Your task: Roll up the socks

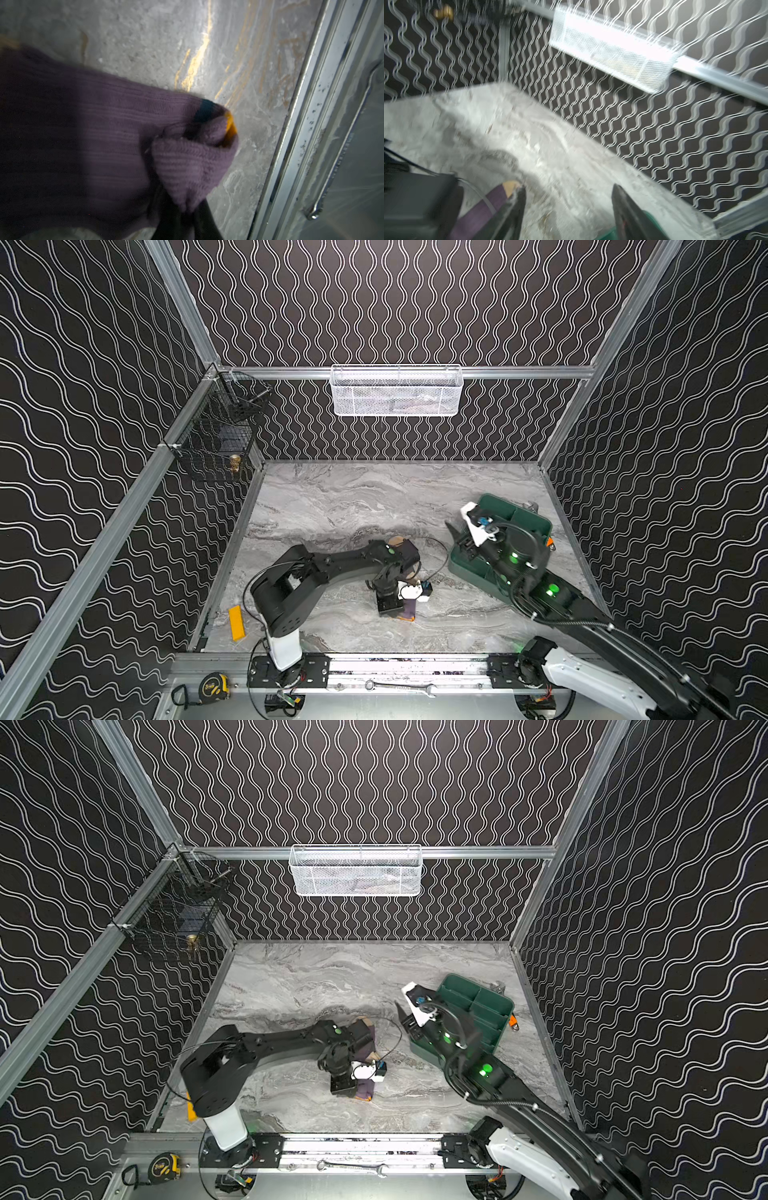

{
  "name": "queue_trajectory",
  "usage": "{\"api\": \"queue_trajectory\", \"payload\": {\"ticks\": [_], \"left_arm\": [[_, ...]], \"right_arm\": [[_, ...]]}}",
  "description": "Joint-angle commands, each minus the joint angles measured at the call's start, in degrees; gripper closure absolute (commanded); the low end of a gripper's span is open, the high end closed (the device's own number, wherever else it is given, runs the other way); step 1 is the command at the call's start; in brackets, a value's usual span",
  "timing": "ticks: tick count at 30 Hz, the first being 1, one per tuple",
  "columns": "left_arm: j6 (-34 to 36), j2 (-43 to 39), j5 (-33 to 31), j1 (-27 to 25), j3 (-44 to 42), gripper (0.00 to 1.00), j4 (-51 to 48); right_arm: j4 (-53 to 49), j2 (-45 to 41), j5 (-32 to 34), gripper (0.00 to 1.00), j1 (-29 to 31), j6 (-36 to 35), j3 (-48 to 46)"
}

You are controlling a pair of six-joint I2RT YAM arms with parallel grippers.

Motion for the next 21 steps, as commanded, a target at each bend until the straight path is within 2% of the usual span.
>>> {"api": "queue_trajectory", "payload": {"ticks": [1, 2, 4, 5, 7, 10, 15, 21], "left_arm": [[-2.0, 4.1, 6.5, 1.6, 2.7, 0.91, -4.3], [-2.0, 5.4, 6.7, 1.8, 3.6, 0.91, -5.0], [-2.7, 8.0, 6.4, 2.3, 5.4, 0.91, -5.5], [-2.9, 8.8, 6.5, 2.6, 5.9, 0.91, -5.5], [-3.5, 10.5, 6.5, 3.1, 6.8, 0.91, -5.1], [-3.7, 12.0, 6.7, 4.1, 7.5, 0.91, -4.9], [-3.7, 12.8, 6.9, 5.1, 7.4, 0.9, -4.2], [-3.5, 13.9, 7.0, 5.2, 7.3, 0.9, -4.1]], "right_arm": [[-3.7, -6.0, -11.4, 0.43, 0.4, -7.3, -2.7], [-6.2, -7.0, -14.0, 0.44, 1.3, -9.6, -3.4], [-12.6, -6.5, -12.8, 0.47, 6.1, -13.1, -3.9], [-15.4, -5.2, -10.2, 0.47, 9.4, -14.9, -3.9], [-19.2, -0.8, -0.6, 0.46, 19.3, -18.5, -4.6], [-20.9, 7.8, 9.6, 0.46, 30.7, -21.2, -5.5], [-18.0, 21.9, 12.8, 0.47, 37.5, -19.1, -6.4], [-8.4, 34.1, 11.7, 0.46, 38.2, -18.7, -7.0]]}}
